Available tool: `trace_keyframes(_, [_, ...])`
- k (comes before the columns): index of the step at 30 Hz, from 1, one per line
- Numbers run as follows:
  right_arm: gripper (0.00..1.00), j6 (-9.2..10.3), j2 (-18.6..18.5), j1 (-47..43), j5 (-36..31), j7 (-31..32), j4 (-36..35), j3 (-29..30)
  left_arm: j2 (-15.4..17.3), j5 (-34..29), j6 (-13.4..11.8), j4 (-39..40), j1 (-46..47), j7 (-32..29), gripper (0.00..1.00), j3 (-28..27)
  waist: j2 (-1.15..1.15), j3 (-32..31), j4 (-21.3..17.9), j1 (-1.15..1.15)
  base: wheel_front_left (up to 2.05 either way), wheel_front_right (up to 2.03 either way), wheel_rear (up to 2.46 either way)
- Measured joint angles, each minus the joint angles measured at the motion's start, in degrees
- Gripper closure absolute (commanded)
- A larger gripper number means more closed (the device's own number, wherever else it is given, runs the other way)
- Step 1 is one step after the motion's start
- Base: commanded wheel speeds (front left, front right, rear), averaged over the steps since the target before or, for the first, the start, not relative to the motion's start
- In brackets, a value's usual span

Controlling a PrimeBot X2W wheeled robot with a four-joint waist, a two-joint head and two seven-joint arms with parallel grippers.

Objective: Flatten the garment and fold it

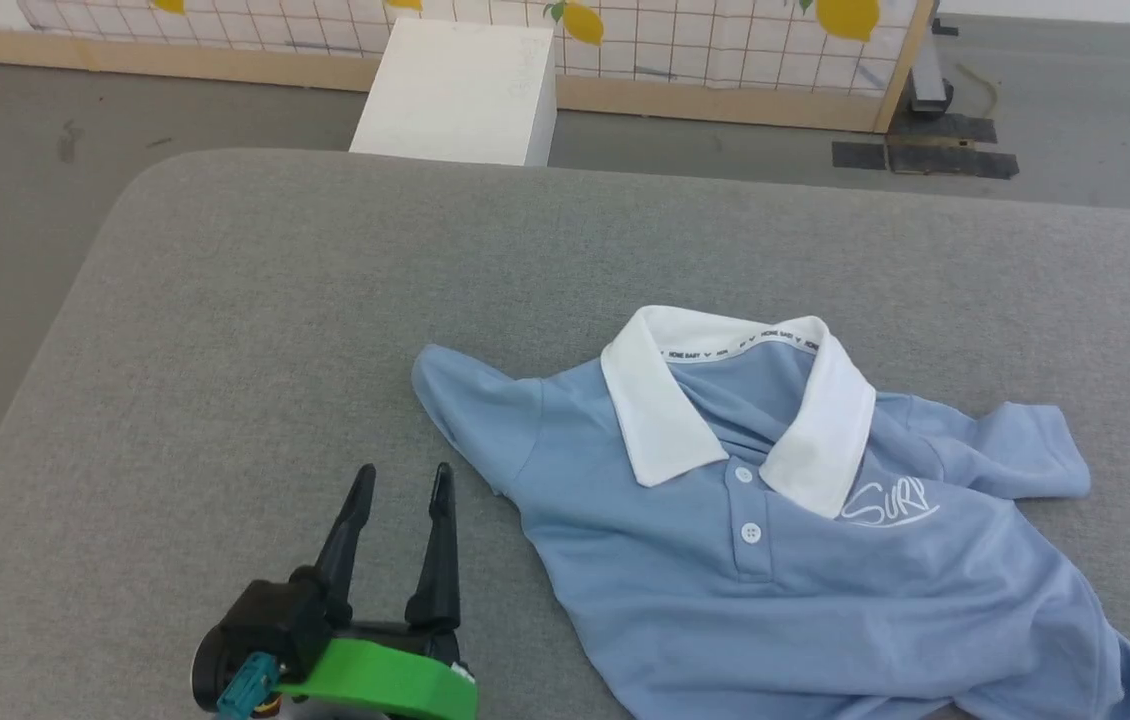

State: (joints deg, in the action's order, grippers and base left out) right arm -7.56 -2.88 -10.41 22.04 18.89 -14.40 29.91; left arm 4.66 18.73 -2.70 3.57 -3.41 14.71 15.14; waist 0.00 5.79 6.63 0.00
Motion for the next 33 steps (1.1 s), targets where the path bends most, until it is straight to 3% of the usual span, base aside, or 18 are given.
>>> trace_keyframes(2, [0.0, 0.0, -0.05, 1.53, -0.66, -8.38, -2.03, -1.52, 0.05, -0.08, -0.45, 0.92, -0.18, 0.0, 0.0, -0.35, 0.0, 0.11, -0.15, 0.0, 0.0, 0.0, 0.0])
trace_keyframes(9, [0.0, 0.0, 0.0, 0.52, -2.16, -24.82, 1.36, -10.85, 0.0, -1.36, -1.07, 3.72, -0.4, 0.02, 0.0, -2.64, 0.0, 1.15, -0.59, 0.0, 0.0, 0.0, 0.0])
trace_keyframes(17, [0.0, 0.0, 0.04, -0.87, -1.13, -30.48, 6.56, -15.5, 1.02, -3.67, 0.27, 3.47, 0.25, -0.15, 0.0, -3.0, 0.0, 2.16, -1.78, 0.0, 0.0, 0.0, 0.0])
trace_keyframes(21, [0.0, 0.0, 0.03, -0.01, -1.52, -31.06, 6.13, -14.85, 6.83, -5.54, 4.87, 2.77, 10.96, -10.78, 0.0, -1.64, 0.0, 3.88, -1.86, 0.0, 0.0, 0.0, 0.0])
trace_keyframes(25, [0.0, 0.0, 0.02, 1.3, -1.79, -31.38, 5.54, -14.44, 9.57, -1.53, 8.02, 0.47, 22.98, -25.1, 0.0, -1.13, 0.0, 6.19, -1.78, 0.0, 0.0, 0.0, 0.0])
trace_keyframes(33, [0.0, 0.0, 0.04, 4.1, -1.76, -31.61, 5.63, -15.66, 14.99, 9.62, 9.69, -9.99, 38.9, -50.26, 0.0, -0.98, 0.0, 11.23, -2.79, 0.0, 0.0, 0.0, 0.0])
